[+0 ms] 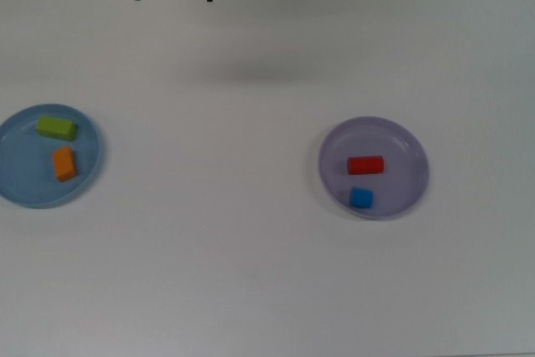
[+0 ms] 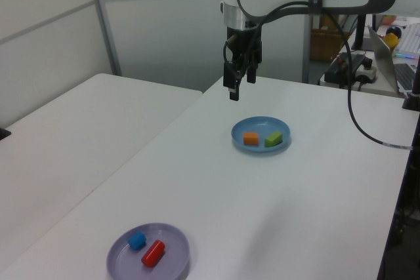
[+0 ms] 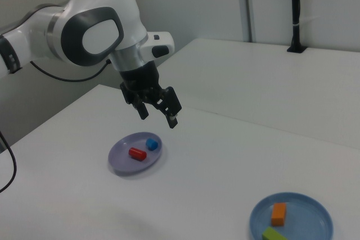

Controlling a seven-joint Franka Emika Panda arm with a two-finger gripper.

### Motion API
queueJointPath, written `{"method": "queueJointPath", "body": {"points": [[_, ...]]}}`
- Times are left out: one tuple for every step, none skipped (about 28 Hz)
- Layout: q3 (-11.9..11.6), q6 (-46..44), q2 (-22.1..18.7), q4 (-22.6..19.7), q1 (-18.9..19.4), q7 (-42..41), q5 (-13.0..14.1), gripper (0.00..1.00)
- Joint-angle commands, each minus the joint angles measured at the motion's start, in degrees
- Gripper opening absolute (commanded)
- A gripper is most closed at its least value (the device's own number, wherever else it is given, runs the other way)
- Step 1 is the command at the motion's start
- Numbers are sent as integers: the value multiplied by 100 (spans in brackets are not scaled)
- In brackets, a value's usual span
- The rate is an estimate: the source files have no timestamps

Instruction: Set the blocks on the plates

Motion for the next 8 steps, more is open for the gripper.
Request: {"method": "queueJointPath", "body": {"points": [[-13,-188,22,159,51,-19,110,100],[-13,-188,22,159,51,-19,118,100],[-13,-197,22,193,51,-19,119,100],[-13,-197,22,237,51,-19,119,100],[-13,-197,31,264,51,-19,119,100],[-13,-197,40,273,51,-19,127,100],[-13,-188,49,282,51,-19,127,100],[-13,-179,40,273,43,-19,127,100]]}}
